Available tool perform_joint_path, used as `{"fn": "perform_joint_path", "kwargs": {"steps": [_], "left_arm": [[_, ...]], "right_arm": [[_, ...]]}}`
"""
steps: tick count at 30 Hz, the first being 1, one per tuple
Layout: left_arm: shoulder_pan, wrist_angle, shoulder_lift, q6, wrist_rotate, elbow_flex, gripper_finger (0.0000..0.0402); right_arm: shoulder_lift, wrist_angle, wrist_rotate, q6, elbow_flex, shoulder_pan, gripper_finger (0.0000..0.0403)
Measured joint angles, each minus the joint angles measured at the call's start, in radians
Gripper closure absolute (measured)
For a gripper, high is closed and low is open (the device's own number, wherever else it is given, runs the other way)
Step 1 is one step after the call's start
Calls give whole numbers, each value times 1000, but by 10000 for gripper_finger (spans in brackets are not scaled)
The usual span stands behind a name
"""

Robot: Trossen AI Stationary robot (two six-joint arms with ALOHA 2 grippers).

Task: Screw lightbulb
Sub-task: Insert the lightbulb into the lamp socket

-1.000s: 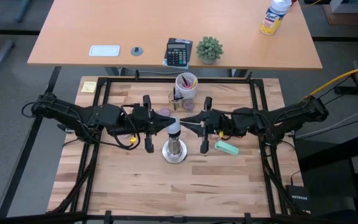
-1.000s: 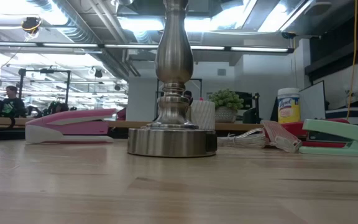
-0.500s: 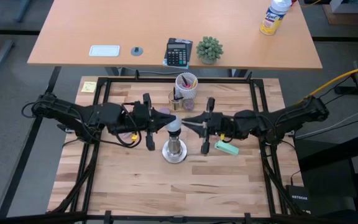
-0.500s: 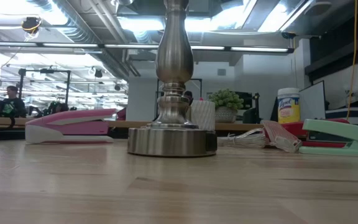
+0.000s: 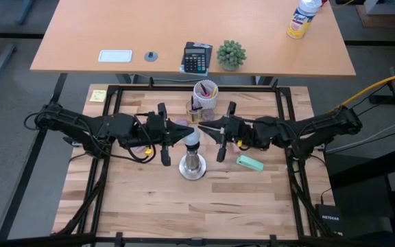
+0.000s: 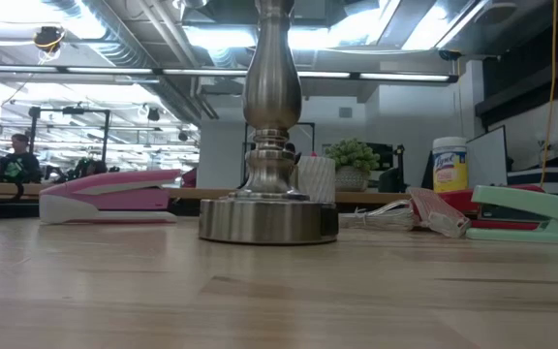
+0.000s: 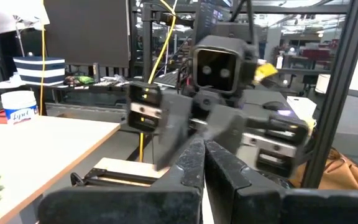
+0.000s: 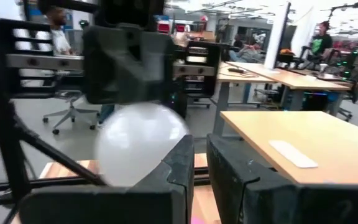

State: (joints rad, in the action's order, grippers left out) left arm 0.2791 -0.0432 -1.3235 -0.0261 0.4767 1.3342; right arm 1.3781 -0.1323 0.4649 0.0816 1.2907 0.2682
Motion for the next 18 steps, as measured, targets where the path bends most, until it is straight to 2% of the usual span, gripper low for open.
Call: {"fn": "perform_joint_path", "kwargs": {"steps": [18], "left_arm": [[-13, 1, 2, 12, -4, 0, 400]], "right_arm": [[1, 2, -64, -62, 0, 0, 355]]}}
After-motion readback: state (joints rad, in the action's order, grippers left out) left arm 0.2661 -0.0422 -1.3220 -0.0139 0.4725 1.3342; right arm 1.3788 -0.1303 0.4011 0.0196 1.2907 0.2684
